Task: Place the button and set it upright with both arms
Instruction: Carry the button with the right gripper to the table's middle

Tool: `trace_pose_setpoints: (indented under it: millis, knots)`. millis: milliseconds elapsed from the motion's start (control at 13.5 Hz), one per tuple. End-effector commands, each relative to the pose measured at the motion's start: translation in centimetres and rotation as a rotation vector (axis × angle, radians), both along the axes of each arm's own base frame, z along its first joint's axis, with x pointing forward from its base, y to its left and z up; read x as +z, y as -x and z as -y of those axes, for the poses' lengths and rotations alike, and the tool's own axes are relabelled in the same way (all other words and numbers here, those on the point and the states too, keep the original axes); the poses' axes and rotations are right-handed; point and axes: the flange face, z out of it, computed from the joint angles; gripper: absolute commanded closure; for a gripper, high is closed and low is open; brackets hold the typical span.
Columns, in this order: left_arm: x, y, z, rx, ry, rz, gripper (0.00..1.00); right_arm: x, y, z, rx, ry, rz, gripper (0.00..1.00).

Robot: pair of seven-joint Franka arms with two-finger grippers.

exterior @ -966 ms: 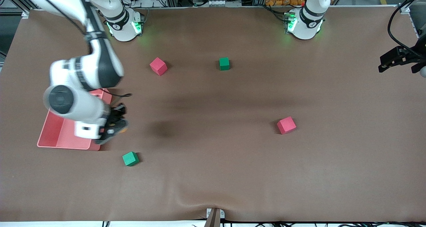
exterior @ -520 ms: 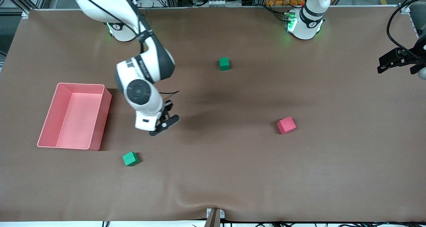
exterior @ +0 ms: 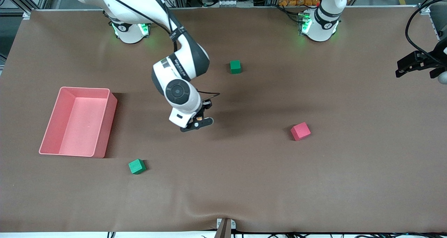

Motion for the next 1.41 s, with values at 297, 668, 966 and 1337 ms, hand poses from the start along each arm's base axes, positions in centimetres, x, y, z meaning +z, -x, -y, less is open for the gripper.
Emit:
trace_pose_setpoints:
  millis: [297,668,966,1337]
  knots:
    - [-0.1,-0.2,0.2,-0.018,0.016,-0.010,0.00,-4.7,2.5,-6.6,-0.233,-0.023,0.003,0.81]
    - [-0.1,-0.2,0.6,-0.023,0.022,-0.010,0.00,-7.9,3.7,-8.8,-0.325,-0.090,-0.027,0.81]
    - [-0.5,-0.4,0.8,-0.023,0.023,-0.016,0.00,-9.8,4.6,-9.2,-0.383,-0.053,-0.050,0.81]
    - [-1.2,-0.8,1.5,-0.025,0.039,-0.027,0.00,-10.3,4.4,-9.0,-0.375,-0.050,-0.047,0.81]
